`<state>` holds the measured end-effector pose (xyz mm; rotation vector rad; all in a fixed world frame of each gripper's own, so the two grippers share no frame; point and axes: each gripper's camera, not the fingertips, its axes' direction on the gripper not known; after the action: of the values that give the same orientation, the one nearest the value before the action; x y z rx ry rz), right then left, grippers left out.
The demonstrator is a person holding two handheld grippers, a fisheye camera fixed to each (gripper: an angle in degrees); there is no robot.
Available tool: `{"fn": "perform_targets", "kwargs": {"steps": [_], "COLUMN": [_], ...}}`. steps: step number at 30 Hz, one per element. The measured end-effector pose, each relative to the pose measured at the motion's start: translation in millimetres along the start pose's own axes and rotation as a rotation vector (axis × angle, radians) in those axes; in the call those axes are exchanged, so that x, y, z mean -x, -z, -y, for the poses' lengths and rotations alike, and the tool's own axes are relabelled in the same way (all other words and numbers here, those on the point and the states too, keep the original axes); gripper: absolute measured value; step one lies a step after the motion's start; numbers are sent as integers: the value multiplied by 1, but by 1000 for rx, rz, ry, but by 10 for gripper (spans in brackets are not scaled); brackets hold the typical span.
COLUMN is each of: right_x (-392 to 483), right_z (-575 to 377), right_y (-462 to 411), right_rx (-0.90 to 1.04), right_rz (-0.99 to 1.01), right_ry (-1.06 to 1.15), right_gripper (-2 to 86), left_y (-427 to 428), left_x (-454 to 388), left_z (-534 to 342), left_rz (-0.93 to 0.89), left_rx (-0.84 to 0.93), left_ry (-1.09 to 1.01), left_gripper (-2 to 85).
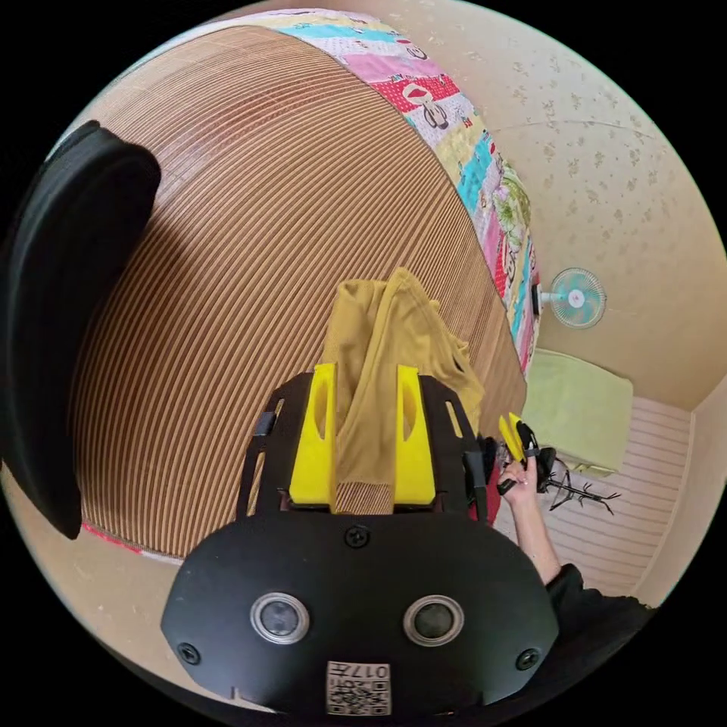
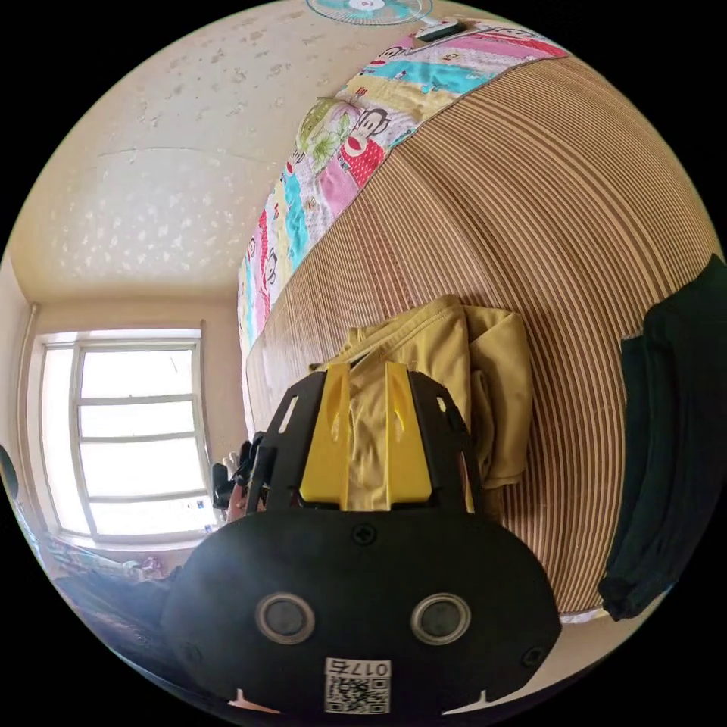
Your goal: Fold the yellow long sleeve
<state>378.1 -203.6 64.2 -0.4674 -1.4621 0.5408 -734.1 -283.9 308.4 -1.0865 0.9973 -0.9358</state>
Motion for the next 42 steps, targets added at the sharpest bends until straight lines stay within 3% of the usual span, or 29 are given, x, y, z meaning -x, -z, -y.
{"fn": "perform_targets", "kwargs": {"steps": [4, 8, 14, 16, 21, 25, 30, 33, 38, 42], "right_x": [-16, -23, -36, -36, -58, -102, -160, -195, -238, -264], "right_z": [-34, -36, -12, -6, -10, -26, -52, -70, -92, -100], "right_y": [-25, -32, -39, -26, 7, 50, 86, 99, 104, 93], "right_rx": [102, 113, 146, 107, 49, -35, -52, -37, -17, -47], "right_rz": [-70, -57, -126, -89, -30, 48, 42, 71, 170, 359], "right_ry": [2, 14, -42, -58, -130, -244, -339, -389, -441, -502], "right_gripper": [67, 57, 18, 11, 6, 5, 10, 21, 63, 105], "left_y": [-34, -69, -99, -85, -84, -165, -292, -335, -295, -293], "left_x": [43, 64, 80, 47, -97, -221, -281, -279, -227, -147], "left_z": [-69, -79, -55, -51, -75, -143, -237, -259, -236, -186], "left_rz": [25, -21, -115, -243, -205, -124, 4, 134, -1, 188], "left_rx": [0, 17, 5, -35, -9, 135, 327, 357, 262, 225], "left_ry": [82, 141, 205, 49, -435, -881, -1172, -1136, -913, -579], "left_gripper": [157, 163, 50, 24, 11, 12, 27, 65, 82, 124]}}
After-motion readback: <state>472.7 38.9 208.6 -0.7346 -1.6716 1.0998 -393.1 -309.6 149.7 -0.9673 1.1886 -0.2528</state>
